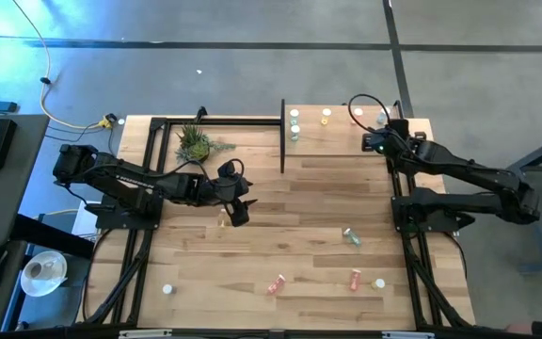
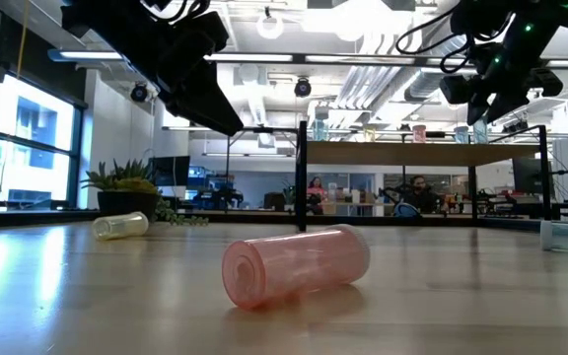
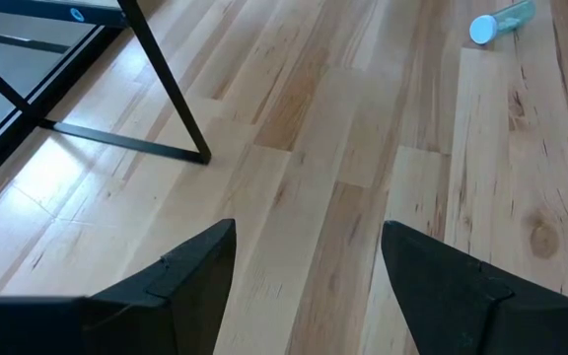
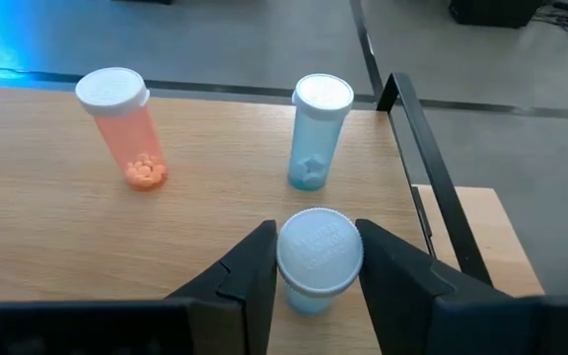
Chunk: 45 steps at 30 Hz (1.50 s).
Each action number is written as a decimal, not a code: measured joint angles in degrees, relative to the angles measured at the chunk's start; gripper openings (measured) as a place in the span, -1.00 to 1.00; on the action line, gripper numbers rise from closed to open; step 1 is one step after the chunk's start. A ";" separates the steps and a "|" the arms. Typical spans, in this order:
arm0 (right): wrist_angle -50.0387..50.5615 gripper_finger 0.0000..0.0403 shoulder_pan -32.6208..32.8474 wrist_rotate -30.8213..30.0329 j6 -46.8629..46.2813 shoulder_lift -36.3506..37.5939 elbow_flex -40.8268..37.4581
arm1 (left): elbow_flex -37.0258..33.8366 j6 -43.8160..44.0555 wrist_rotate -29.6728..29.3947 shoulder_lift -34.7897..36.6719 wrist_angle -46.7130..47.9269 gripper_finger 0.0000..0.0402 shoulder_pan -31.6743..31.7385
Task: Pick and place medicine bottles onto shelf by color
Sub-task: Put the blue pill bottle aligned with the other blue pill bottle on the shelf
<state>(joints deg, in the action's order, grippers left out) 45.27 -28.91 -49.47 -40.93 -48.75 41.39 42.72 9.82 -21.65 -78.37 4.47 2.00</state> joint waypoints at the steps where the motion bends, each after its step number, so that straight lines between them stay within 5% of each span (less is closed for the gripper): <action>1: -0.02 -0.35 0.00 0.02 0.02 0.00 0.00 | 0.00 0.00 0.02 0.02 0.00 0.21 0.02; 38: -0.13 -0.25 0.04 0.20 3.22 5.61 0.00 | 0.00 0.00 0.01 0.01 -0.02 0.21 0.00; 45: -0.22 -0.25 0.04 6.37 5.13 8.14 0.00 | 0.00 0.00 0.02 0.02 -0.02 0.21 0.00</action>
<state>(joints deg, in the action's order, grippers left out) 45.05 -28.86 -43.10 -35.80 -40.61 41.39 42.72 9.82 -21.63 -78.35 4.45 2.00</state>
